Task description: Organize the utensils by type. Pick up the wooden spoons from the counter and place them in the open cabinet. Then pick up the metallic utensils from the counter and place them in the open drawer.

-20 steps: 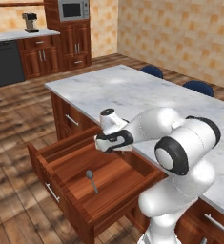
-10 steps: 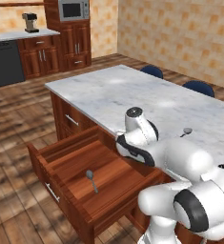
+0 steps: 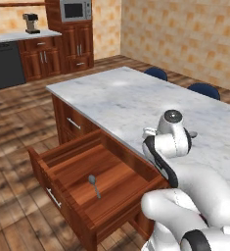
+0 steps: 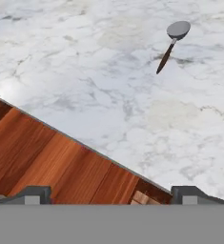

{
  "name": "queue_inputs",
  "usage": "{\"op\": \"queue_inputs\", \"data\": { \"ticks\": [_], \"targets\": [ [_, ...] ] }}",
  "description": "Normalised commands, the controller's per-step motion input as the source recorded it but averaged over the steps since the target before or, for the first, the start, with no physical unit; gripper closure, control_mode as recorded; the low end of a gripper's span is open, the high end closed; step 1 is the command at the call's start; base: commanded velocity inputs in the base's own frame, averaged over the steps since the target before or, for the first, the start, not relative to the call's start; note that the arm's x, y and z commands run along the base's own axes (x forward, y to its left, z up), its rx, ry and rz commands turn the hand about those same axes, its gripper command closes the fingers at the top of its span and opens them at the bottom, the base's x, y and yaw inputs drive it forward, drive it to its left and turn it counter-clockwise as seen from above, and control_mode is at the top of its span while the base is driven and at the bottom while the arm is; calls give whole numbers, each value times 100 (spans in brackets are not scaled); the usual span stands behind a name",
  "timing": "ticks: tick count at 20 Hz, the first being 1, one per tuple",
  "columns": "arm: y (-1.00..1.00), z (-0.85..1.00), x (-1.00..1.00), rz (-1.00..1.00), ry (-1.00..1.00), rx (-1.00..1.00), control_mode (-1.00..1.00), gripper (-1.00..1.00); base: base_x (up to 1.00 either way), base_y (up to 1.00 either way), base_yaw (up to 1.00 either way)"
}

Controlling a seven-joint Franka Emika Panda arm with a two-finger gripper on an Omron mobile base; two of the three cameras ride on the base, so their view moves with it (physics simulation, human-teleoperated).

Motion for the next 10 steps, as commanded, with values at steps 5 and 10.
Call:
{"op": "queue_inputs", "data": {
  "ticks": [5,10],
  "targets": [
    [-64,41,14,-13,22,2,-100,-100,0,0,0],
    [-62,32,26,-13,32,0,-100,-100,0,0,0]
  ]
}}
